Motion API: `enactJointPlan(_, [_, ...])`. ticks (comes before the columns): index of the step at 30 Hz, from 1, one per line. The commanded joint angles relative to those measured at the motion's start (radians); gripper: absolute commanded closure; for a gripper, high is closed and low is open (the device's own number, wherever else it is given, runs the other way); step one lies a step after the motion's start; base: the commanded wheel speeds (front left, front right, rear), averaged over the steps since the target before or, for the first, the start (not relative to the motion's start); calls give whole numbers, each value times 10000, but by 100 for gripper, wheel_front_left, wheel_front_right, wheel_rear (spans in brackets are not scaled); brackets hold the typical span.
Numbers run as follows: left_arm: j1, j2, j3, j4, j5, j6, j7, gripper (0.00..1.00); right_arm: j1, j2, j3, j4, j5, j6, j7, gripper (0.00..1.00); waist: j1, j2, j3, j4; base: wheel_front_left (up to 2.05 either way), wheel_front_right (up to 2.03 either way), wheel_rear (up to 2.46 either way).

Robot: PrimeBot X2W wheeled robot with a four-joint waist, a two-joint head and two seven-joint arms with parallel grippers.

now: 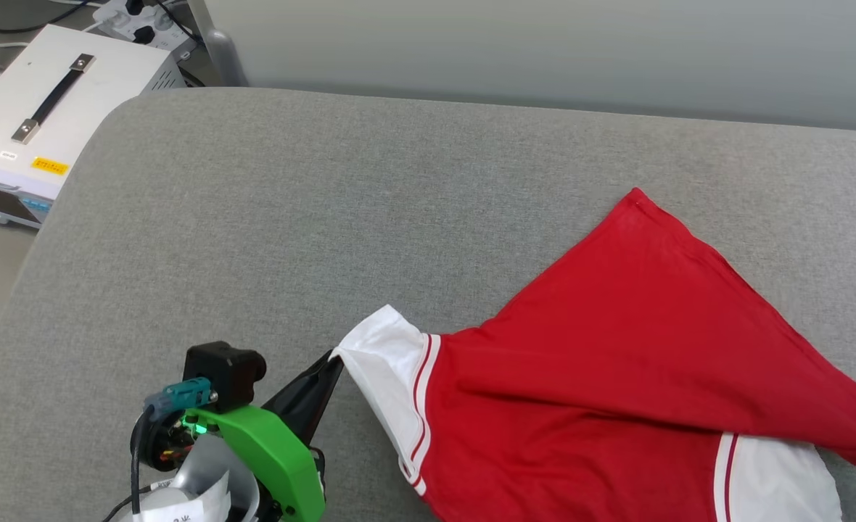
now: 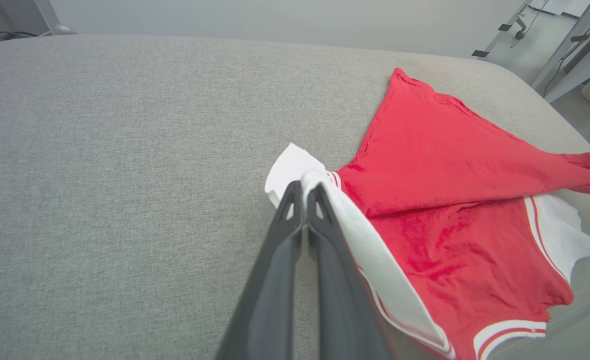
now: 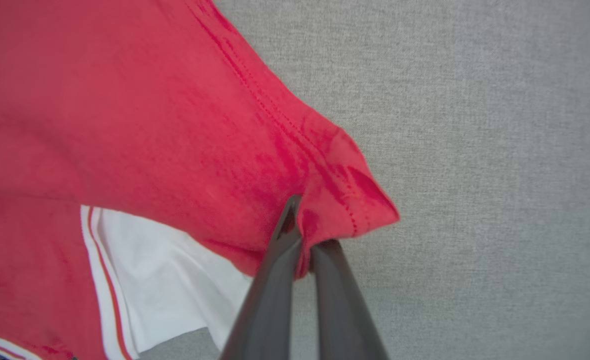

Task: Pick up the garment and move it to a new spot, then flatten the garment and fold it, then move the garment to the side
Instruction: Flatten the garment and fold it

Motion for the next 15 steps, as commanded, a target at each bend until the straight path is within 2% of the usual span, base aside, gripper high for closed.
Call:
enactJointPlan(1, [107,-102,68,47,11,12,-152,100,290,169,-134,-213,-124,-6,64,100,1,-1,-65,-66,0,0,0])
enactJointPlan(5, [36,-302,131,165,26,40,-434,100,822,732,-291,-496,-268,-6,213,100,1,-1,-97,-72,0,0,0])
enactJointPlan(11, [-49,-422,57,338,90,-12,-573,100,1134,933,-162,-374,-406,-6,217,100,1,-1,-130,-25,0,0,0])
enactJointPlan(12, [-50,-429,58,354,85,-16,-589,100,1096,917,-135,-410,-389,-6,145,64,1,-1,-134,-15,0,0,0])
enactJointPlan(13, [-45,-431,65,367,75,-20,-609,100,1040,909,-140,-440,-357,-6,77,0,1,-1,-141,-6,0,0,0])
enactJointPlan(15, [-28,-424,71,374,59,-32,-638,100,929,826,-89,-565,-305,-6,95,0,1,-1,-142,21,0,0,0])
